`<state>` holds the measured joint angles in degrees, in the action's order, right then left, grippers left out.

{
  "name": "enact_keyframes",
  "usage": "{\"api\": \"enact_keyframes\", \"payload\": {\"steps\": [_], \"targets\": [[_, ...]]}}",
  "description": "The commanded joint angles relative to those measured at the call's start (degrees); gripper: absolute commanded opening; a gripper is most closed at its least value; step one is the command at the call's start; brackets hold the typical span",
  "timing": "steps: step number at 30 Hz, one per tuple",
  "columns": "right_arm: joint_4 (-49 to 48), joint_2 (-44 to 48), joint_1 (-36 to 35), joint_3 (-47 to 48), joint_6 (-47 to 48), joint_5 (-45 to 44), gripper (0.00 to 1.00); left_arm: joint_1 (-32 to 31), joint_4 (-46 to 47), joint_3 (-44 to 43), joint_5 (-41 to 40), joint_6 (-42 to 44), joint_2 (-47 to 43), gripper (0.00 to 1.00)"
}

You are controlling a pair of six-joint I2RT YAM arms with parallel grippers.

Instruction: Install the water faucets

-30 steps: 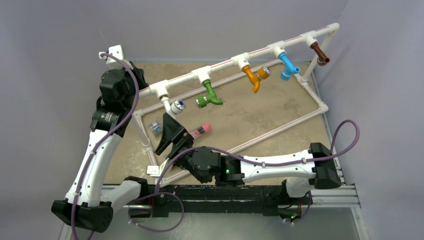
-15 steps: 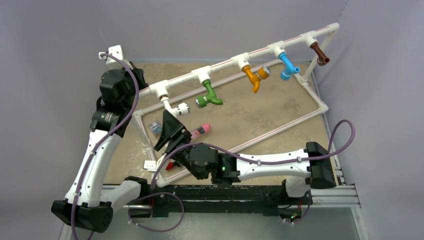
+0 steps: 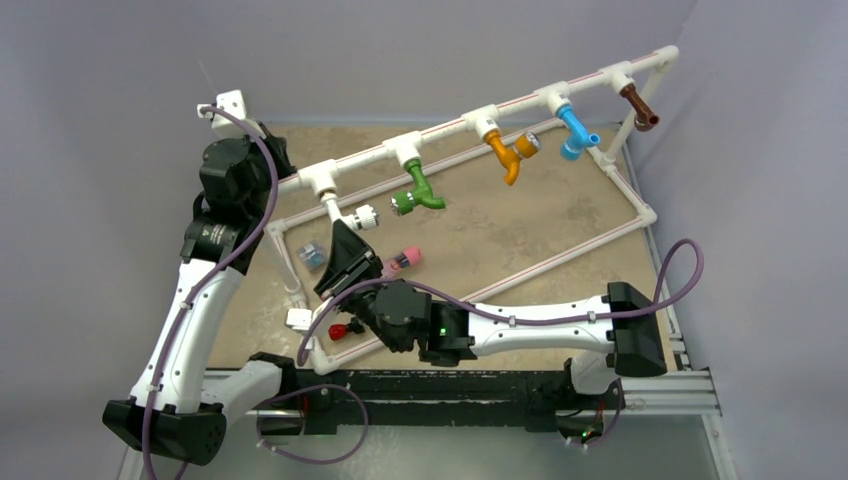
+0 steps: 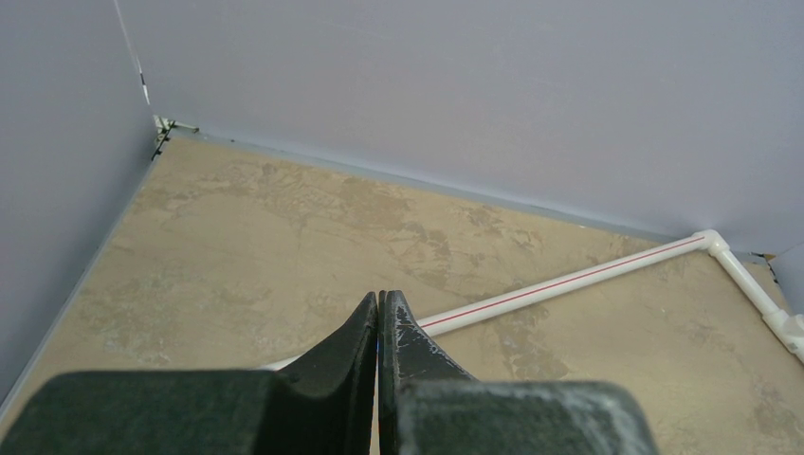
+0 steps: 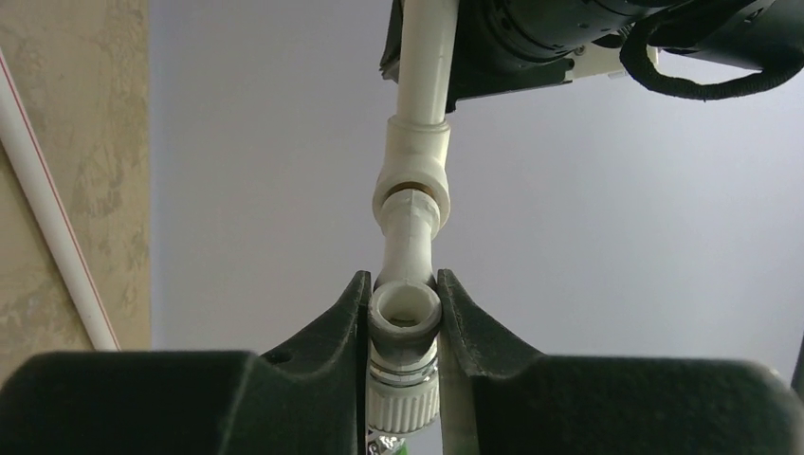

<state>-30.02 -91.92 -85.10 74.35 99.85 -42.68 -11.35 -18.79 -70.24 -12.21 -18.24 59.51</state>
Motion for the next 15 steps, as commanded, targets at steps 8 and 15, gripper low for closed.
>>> {"api": "enact_keyframes", "payload": {"steps": [8,15], "targets": [[-4.0,0.0,1.5,7.2,-25.5,-0.9,0.00,-2.4,-15.2,3.6,6.0,3.6,0.8,0.00],[-2.7,-0.2,2.9,12.2,-56.1,1.3,0.00,-2.4,-15.1,3.4,6.0,3.6,1.0,0.00]]}}
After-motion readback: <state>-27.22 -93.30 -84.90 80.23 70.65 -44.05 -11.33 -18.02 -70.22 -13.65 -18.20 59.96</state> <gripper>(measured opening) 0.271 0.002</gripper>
